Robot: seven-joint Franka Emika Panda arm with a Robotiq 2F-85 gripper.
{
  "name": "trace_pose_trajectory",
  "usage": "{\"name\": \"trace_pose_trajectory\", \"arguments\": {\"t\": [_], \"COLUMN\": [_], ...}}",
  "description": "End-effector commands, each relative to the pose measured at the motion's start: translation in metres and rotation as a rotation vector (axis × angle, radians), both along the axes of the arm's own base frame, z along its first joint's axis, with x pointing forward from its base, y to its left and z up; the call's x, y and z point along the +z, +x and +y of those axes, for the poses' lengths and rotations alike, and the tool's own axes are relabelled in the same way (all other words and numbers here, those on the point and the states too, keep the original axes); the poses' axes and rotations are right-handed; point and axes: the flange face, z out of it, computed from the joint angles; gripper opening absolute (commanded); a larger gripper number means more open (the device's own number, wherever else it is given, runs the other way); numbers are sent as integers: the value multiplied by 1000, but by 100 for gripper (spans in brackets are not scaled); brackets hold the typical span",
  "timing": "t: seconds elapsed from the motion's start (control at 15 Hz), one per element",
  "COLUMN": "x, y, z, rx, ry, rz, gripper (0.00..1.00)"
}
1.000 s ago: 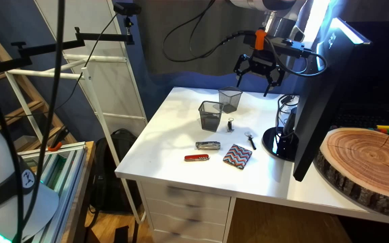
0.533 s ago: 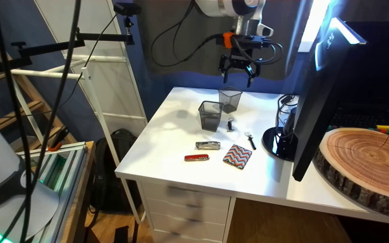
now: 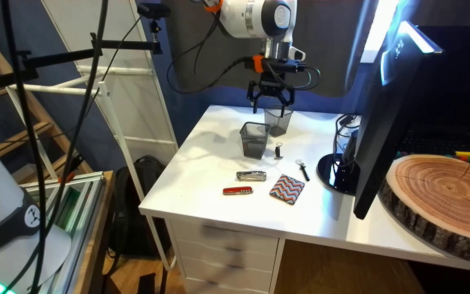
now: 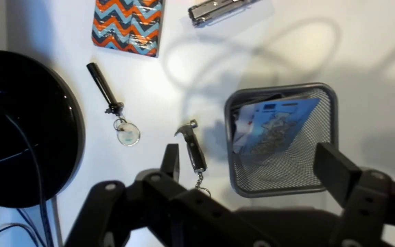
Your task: Pick up the desktop pen and pencil basket with a light blue sachet and move it to the left bottom corner of the desk
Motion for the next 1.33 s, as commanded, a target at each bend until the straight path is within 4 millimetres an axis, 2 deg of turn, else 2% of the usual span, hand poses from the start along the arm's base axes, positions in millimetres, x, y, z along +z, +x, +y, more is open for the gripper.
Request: {"name": "trace_pose_trajectory", "arguments": {"t": [0.0,0.07,0.27,0.53,0.6,0.67,1.07,1.27], "x": [2,3,-9,-25,-29,-35,-65,-72], "y": [3,4,9,13,16,18,19,21], "z": [-10,-17,-18,-24,-23,-20,5,5], "rx": [6,9,126,164,161,160,180,158], "ry": [6,8,54,58,63,78,123,125], "rz": [-1,0,34,47,37,39,56,57], "gripper": [100,100,100,100,91,72,30,9]}}
